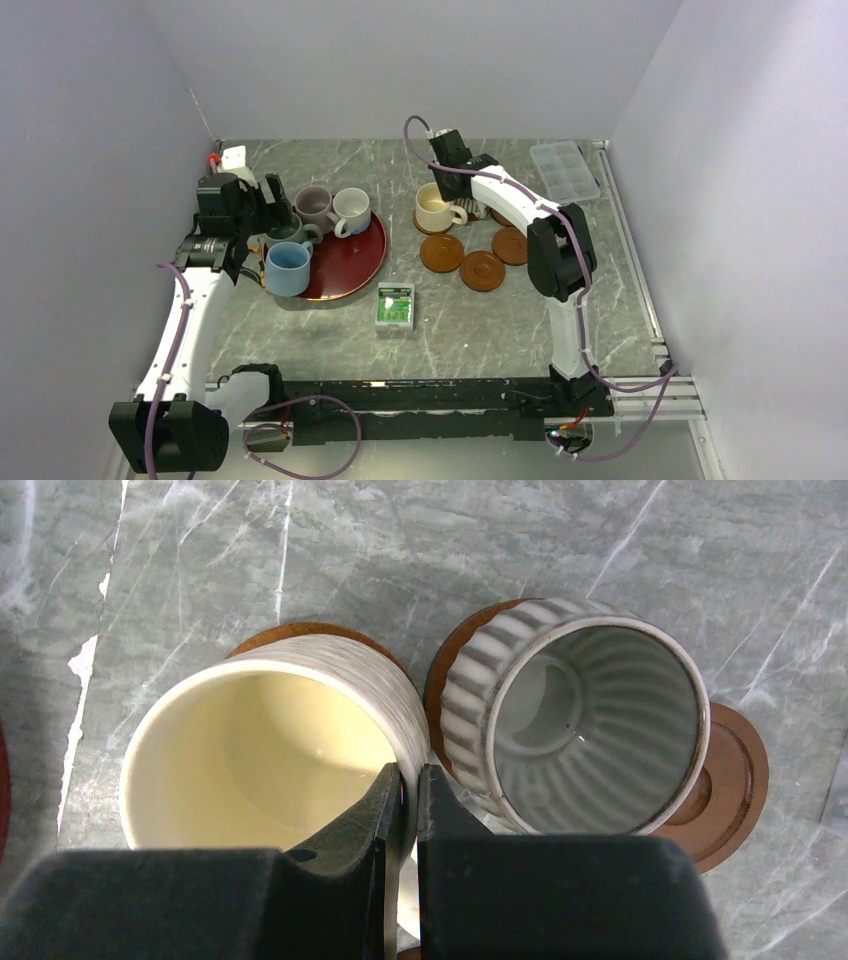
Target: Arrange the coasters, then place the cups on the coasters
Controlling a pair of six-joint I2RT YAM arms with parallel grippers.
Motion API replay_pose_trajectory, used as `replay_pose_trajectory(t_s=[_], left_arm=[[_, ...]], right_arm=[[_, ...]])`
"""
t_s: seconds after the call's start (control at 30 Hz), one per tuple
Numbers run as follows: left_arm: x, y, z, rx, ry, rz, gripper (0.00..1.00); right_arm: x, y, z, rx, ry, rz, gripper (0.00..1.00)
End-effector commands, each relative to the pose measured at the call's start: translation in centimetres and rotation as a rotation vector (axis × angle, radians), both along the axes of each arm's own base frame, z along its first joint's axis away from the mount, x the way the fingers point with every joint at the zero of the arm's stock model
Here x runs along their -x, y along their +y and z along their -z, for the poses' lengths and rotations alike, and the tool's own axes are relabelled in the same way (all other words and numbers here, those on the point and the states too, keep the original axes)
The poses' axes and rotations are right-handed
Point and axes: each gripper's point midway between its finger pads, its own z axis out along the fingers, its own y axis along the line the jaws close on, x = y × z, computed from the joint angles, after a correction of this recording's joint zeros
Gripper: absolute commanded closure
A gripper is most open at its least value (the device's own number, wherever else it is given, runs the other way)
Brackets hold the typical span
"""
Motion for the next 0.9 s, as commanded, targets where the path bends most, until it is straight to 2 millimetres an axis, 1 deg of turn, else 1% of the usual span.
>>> replay_pose_trajectory(t_s=[0.0, 0.53, 0.8, 0.87], left_arm=[[-0.4, -0.5, -1.6, 0.015, -0.046, 0.013, 0.06], [-0.4, -0.4, -1.6, 0.013, -0.047, 0.014, 0.06], [-0.4, -0.4, -1.6, 0.014, -0.046, 0.013, 0.06], [-0.4, -0.4, -1.6, 0.013, -0.046, 0.014, 0.06]], right_arm=[[-2.9, 1.3, -4.8, -0.099, -0.142, 0.014, 1.00], [-3.1, 1.2, -3.8, -0.104, -0.115, 0.011, 1.00], [-3.2, 1.3, -3.6, -0.104, -0.104, 0.011, 1.00], [-3.1, 1.2, -3.7, -0.106, -0.102, 0.011, 0.97]])
